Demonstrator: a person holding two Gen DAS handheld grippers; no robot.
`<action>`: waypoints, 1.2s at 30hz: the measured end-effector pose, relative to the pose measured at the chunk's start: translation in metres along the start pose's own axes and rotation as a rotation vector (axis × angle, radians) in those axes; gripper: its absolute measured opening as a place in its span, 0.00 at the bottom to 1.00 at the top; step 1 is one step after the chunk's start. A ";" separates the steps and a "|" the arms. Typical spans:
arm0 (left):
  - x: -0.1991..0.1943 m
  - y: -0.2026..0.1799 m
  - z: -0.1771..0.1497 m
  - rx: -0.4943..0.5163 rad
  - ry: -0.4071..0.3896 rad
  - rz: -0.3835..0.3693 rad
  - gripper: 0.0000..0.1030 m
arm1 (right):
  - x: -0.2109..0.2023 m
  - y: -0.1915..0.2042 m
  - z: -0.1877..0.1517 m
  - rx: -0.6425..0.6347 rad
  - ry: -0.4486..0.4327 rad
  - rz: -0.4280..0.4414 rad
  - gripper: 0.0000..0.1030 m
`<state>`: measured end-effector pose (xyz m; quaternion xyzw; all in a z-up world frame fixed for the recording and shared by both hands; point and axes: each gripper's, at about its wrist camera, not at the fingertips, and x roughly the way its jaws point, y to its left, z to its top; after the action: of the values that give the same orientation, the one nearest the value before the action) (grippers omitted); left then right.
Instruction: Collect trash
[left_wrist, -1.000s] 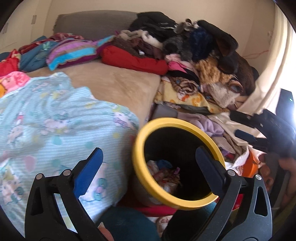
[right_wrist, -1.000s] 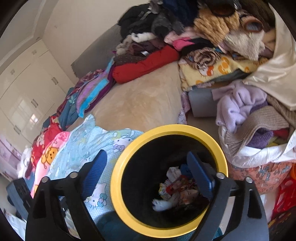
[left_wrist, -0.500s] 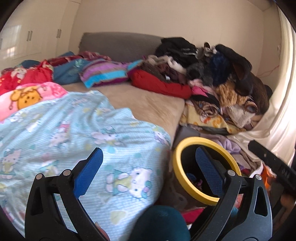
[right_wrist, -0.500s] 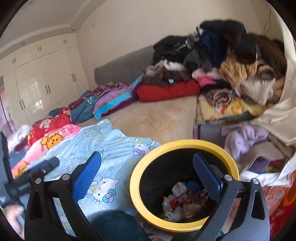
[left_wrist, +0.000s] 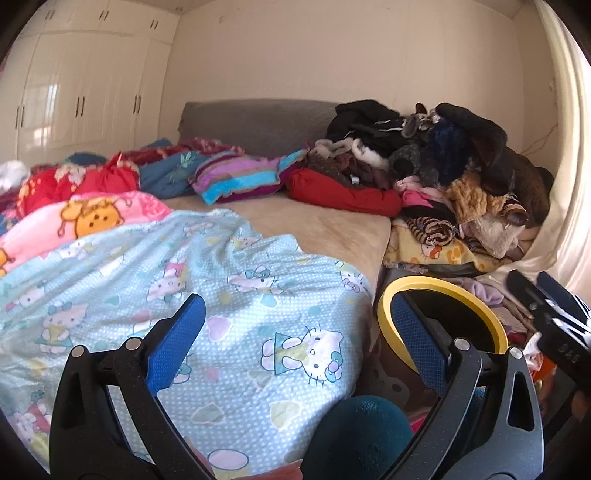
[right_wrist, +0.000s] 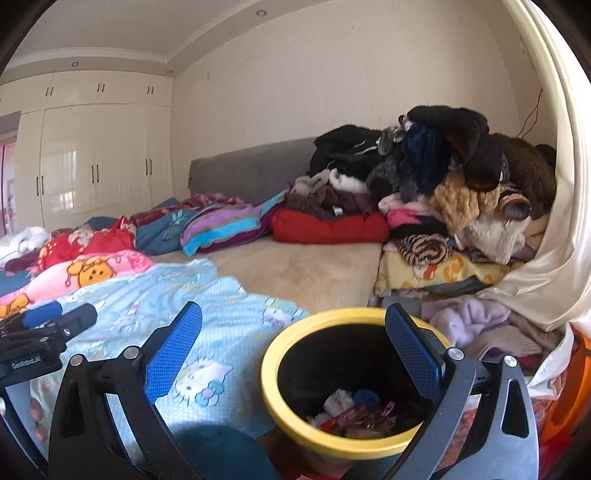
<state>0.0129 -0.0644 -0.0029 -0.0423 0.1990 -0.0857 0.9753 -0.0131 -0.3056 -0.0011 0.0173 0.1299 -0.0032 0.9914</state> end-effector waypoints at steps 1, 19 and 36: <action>-0.003 -0.002 -0.001 0.011 -0.012 0.003 0.89 | 0.000 0.001 -0.002 -0.001 0.004 0.001 0.94; -0.007 0.001 -0.004 0.005 -0.020 0.019 0.89 | 0.000 0.008 -0.011 0.002 0.013 0.016 0.94; -0.008 0.000 -0.004 0.004 -0.019 0.015 0.89 | 0.002 0.007 -0.011 0.013 0.013 0.012 0.94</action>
<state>0.0040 -0.0633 -0.0039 -0.0394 0.1897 -0.0782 0.9779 -0.0143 -0.2978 -0.0123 0.0244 0.1361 0.0019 0.9904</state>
